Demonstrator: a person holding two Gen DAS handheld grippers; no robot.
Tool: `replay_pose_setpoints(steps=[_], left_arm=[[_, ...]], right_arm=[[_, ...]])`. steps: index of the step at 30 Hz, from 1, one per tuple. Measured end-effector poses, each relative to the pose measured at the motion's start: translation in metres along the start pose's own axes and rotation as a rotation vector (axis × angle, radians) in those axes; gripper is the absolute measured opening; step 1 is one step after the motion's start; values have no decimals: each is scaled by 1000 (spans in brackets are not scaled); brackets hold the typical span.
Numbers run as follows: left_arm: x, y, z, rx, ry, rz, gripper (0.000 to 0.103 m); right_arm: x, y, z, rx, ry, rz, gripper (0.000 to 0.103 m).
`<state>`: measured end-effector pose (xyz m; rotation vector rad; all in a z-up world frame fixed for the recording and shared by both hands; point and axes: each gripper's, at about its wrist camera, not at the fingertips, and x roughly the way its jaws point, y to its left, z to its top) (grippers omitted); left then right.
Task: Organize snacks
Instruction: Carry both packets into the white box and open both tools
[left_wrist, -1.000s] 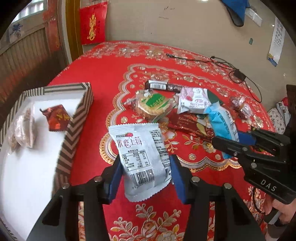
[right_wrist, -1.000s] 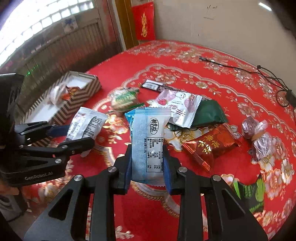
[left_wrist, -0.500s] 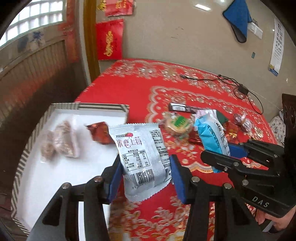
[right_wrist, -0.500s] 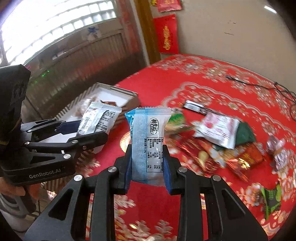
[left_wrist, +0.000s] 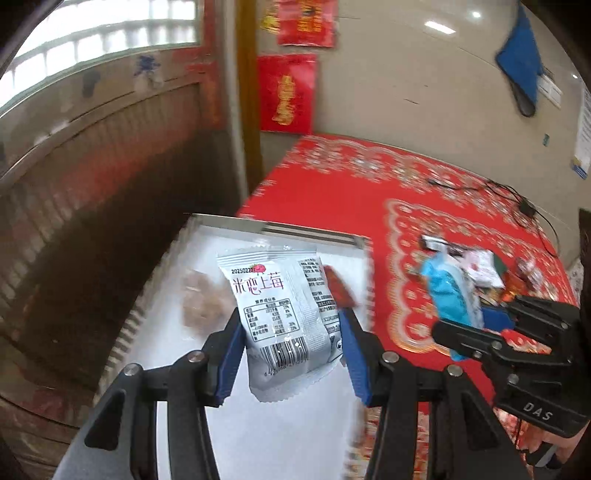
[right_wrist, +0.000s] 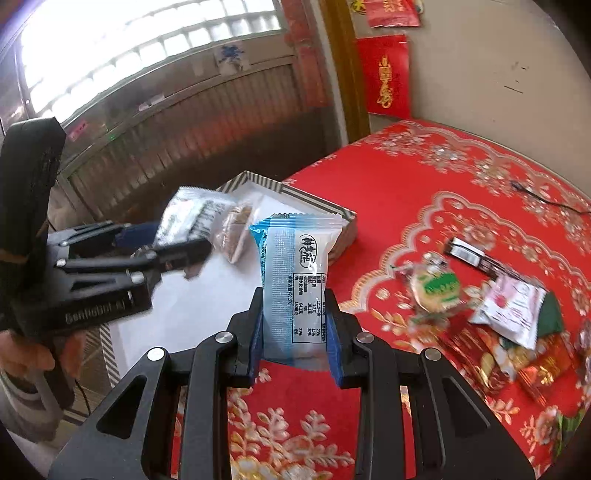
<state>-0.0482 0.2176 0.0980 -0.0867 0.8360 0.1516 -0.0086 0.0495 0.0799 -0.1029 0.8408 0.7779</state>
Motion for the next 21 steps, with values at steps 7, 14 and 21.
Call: replay_pose_setpoints(steps=[7,14,21], left_arm=[[21,35,9,-56,20,46,52],[57,44,6,-78,80,63,52],[70,47,6,-76,92,67,52]], right_arm=[[29,17,19,-17,30,21,28],[65,25,34,-22,74,36,28],[93,31,36,-28,124,49,28]])
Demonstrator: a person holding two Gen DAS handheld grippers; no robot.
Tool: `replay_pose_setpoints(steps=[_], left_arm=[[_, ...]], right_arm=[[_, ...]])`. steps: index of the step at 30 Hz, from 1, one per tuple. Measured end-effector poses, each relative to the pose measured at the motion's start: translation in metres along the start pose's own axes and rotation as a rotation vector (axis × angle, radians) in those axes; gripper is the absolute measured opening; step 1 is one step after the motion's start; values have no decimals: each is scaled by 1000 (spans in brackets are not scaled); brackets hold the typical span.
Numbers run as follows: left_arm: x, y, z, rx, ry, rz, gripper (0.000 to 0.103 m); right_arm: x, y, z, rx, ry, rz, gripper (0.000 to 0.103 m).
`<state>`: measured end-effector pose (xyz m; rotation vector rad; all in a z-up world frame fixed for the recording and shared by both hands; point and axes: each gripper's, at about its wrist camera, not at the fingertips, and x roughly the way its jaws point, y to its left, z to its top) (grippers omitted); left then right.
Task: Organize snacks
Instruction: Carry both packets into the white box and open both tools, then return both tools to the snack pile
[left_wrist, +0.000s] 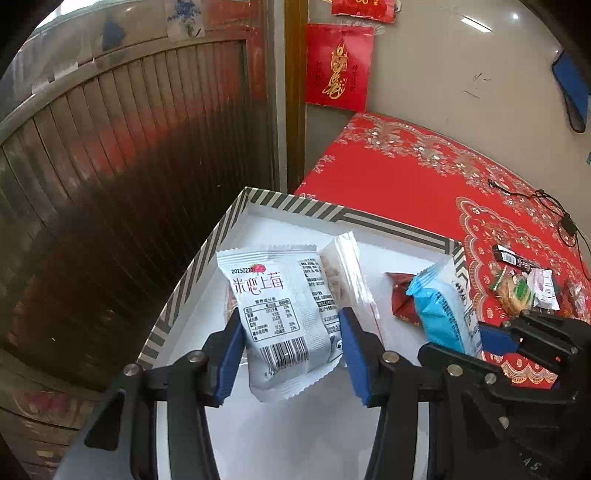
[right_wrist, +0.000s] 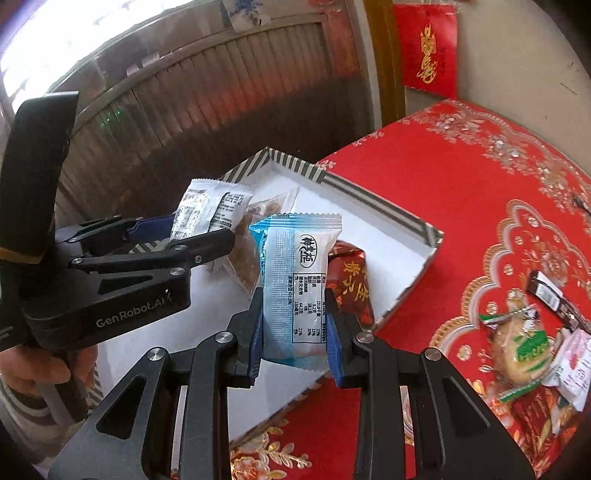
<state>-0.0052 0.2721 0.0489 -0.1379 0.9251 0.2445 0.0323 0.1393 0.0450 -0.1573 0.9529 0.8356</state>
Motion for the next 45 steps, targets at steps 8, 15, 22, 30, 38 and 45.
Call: replay_pose_setpoints(steps=[8,15,22,30,38,45], left_arm=[[5,3,0,-2,-2,6,53],[12,5,-3,-8,4,38,55],[12,12,-6,-27,8,79,73],[2,17,-11,-54,6,88,81],[-28,-7,-13,-33,-54,52,88],[-44,-58,-18,43,-73,-18,94]], right_arm=[[14,3,2,-3,29,0,28],[25,8,0,-11,48,0,28],[24,9,-2,-20,46,7,37],[10,9,-4,10,20,31,51],[-36,-4,-16,37,-31,10,51],[-83,-38,-45,93,-69,-51,51]])
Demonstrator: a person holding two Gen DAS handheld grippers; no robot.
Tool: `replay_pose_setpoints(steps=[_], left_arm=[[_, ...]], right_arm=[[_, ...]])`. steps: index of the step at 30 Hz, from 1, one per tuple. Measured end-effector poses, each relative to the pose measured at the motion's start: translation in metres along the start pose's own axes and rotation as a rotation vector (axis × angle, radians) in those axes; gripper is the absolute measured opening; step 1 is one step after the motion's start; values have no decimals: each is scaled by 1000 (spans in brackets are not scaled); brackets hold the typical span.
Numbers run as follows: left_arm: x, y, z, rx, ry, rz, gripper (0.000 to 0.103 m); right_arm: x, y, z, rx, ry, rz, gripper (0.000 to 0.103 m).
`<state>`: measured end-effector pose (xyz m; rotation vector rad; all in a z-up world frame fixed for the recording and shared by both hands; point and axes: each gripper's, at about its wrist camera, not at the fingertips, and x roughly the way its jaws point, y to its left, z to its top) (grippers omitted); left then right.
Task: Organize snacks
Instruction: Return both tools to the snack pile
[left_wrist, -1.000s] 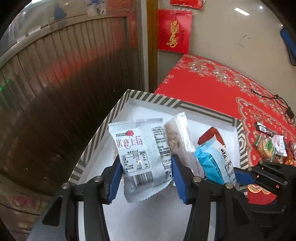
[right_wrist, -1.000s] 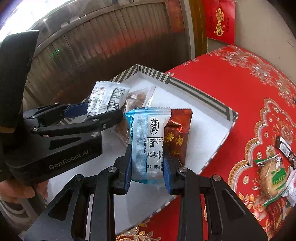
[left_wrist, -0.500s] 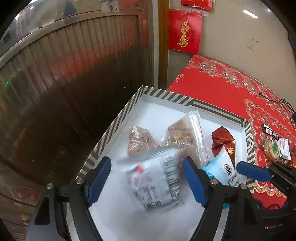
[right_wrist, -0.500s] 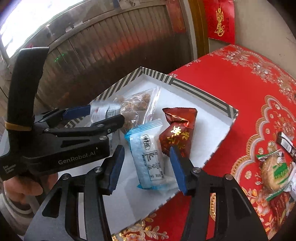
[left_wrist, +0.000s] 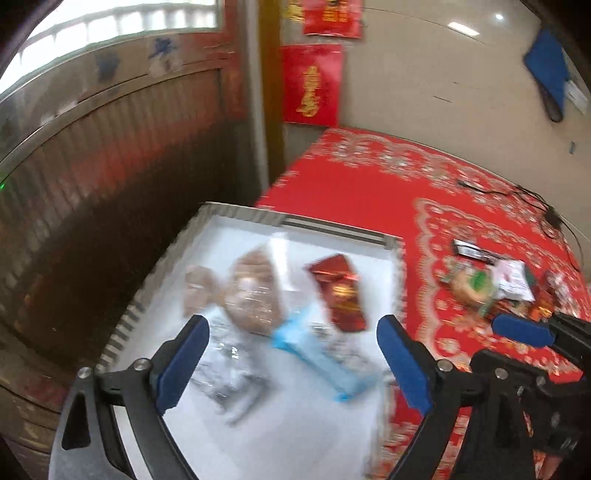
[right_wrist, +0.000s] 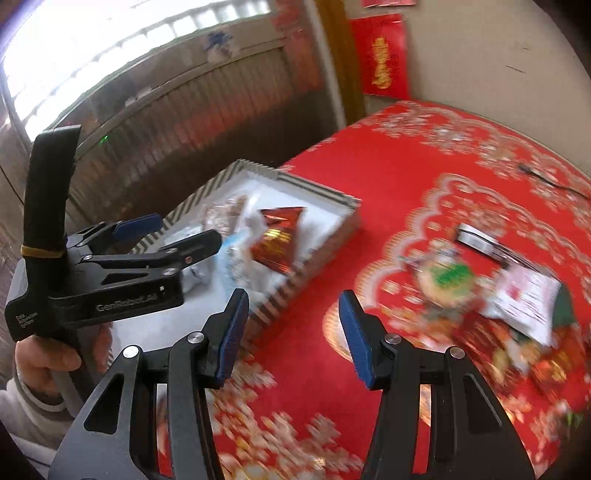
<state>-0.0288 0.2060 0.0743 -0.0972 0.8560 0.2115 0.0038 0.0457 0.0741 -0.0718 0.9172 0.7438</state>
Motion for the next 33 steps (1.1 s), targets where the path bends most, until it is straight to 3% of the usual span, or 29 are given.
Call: replay_pose_setpoints(steps=[8,14,21,33], left_arm=[[-1,-62,-4,61,32,-91,94],[7,-106,-1,100,56,-103,94],[35,-138,17,19,112,-119,94],[93,-169,38,-123,217,-116,94]], right_arm=[[-56,-74,-42,124,-31,-121,51],[-82,-124,-67,216,-39,-175,51],[-89,-143,-74,243,-58,-153,51],[-71,-164,-50,226,-27,-156,52]])
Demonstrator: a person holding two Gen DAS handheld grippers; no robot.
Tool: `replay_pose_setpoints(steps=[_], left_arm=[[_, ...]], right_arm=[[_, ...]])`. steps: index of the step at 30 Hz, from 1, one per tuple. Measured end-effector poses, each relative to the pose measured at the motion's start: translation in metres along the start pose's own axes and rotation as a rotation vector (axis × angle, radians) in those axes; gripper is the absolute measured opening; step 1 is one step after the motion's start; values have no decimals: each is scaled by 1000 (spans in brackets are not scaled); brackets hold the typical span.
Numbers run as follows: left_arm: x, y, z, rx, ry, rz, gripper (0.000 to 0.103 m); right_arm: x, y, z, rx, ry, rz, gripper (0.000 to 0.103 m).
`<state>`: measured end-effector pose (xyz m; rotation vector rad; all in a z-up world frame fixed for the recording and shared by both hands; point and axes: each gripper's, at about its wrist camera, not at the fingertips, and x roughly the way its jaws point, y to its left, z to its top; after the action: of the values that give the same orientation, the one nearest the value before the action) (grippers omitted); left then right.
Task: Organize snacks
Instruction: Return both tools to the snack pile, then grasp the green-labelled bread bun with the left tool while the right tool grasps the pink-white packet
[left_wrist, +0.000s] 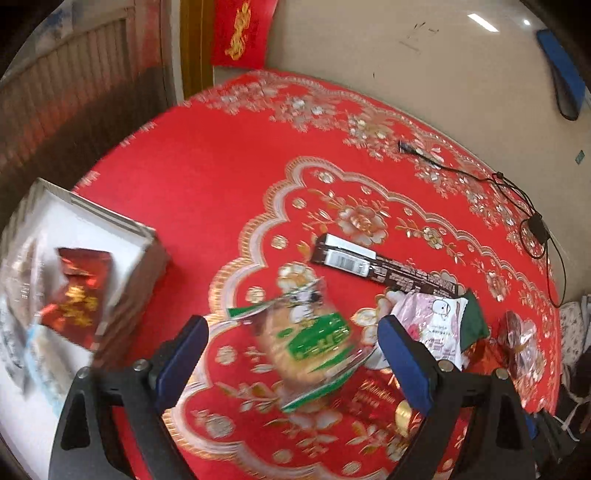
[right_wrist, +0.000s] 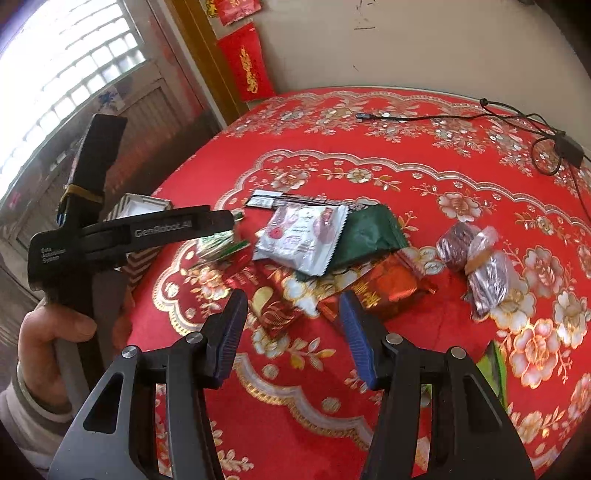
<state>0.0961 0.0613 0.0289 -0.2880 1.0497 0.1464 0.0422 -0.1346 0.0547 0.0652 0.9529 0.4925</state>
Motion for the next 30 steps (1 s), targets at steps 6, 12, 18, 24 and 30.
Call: replay_pose_setpoints(steps=[6,12,18,24,30], left_arm=[[16,-4,0,-7,21,13,94],[13,3,-1,6,1,-11,89],[10,8,-3,39,-22,-17,74],[6,11,-9,93,-18,-35,53],[1,16,-16,106,-15,-51,52]], right_arm=[[7,-7,2,4,13,4,52],[12,-8,13,-12,10,1,52],[27,-2,28,-33,14,-48,60],[41,13,39,-219,43,-75,60],[54,30,39,-515,131,-105,60]])
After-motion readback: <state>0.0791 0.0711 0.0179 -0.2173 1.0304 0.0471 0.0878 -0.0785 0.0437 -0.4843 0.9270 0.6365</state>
